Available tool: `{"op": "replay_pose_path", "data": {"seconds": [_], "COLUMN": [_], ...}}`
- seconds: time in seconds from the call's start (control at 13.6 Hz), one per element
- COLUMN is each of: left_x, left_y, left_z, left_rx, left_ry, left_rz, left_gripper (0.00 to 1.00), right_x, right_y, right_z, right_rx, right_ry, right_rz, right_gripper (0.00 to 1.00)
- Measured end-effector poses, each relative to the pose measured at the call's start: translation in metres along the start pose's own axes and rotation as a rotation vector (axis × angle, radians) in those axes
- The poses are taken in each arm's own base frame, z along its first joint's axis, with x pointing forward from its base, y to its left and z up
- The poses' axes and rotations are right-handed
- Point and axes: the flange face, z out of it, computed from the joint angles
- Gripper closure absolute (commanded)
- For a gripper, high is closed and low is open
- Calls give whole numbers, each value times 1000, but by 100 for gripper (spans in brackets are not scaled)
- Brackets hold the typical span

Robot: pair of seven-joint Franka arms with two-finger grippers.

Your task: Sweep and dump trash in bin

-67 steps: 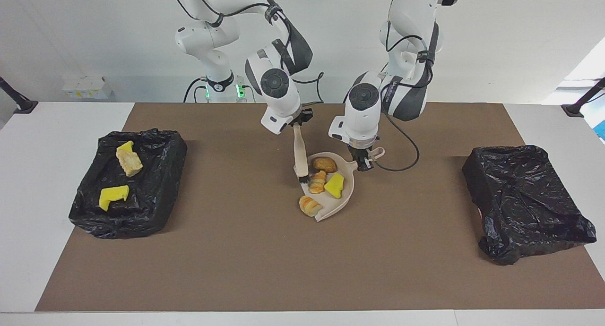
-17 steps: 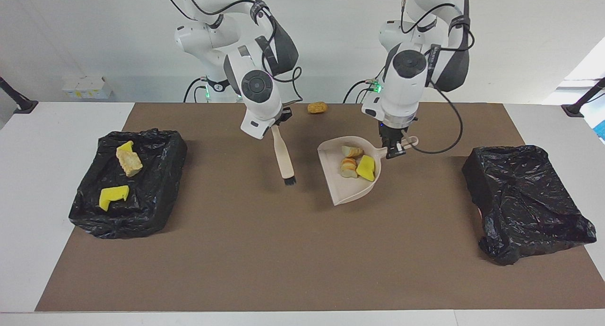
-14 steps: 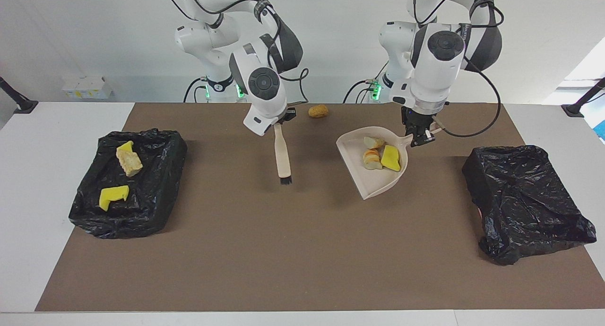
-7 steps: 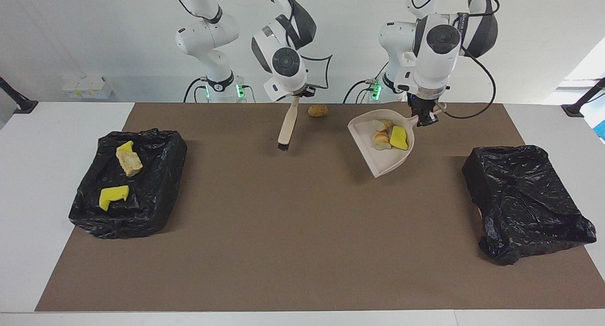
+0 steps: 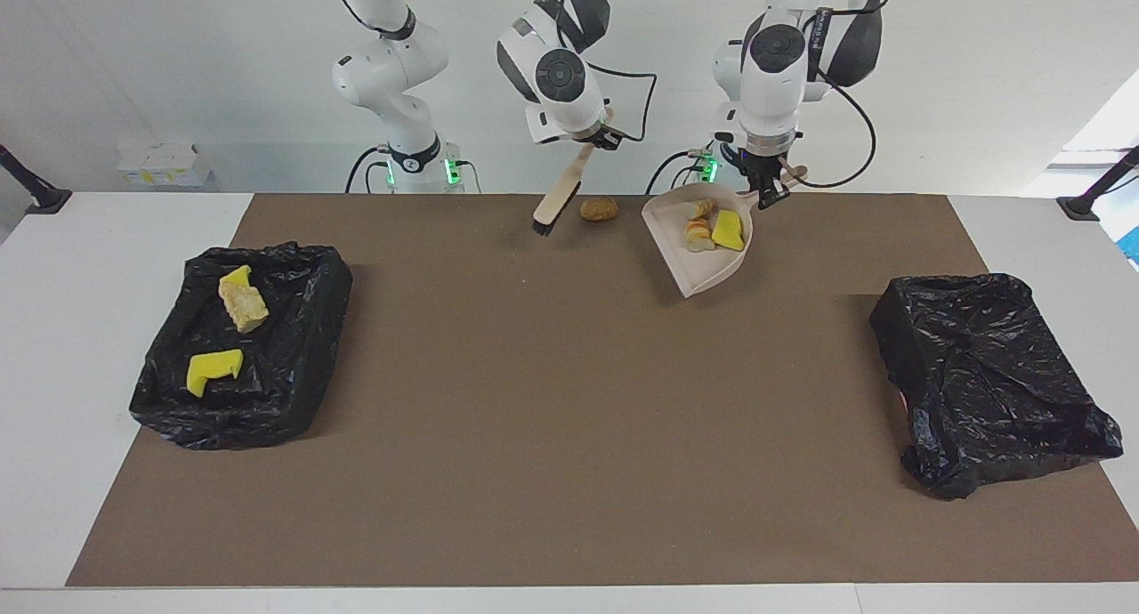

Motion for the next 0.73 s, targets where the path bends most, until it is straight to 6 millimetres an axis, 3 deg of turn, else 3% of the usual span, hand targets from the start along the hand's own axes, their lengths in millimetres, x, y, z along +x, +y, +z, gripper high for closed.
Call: {"op": "replay_pose_path", "data": {"seconds": [0.22,0.44,0.73], "left_x": [20,21,24], "left_y": [24,28,26], "left_z": [36,42,50], "left_rx": [18,18,1], "left_ry": [-5,-6,-21], "left_rz": [-15,-14,-8], "left_gripper": [100,100,100], "right_x": [-12,-17,-12], "right_y": [-7,-15,-24], "right_z": [39,69,68], "right_rx": [25,34,88], "right_ry": [-13,-22,-6], "right_rz": [68,97,-18], "right_gripper": [100,100,100]}}
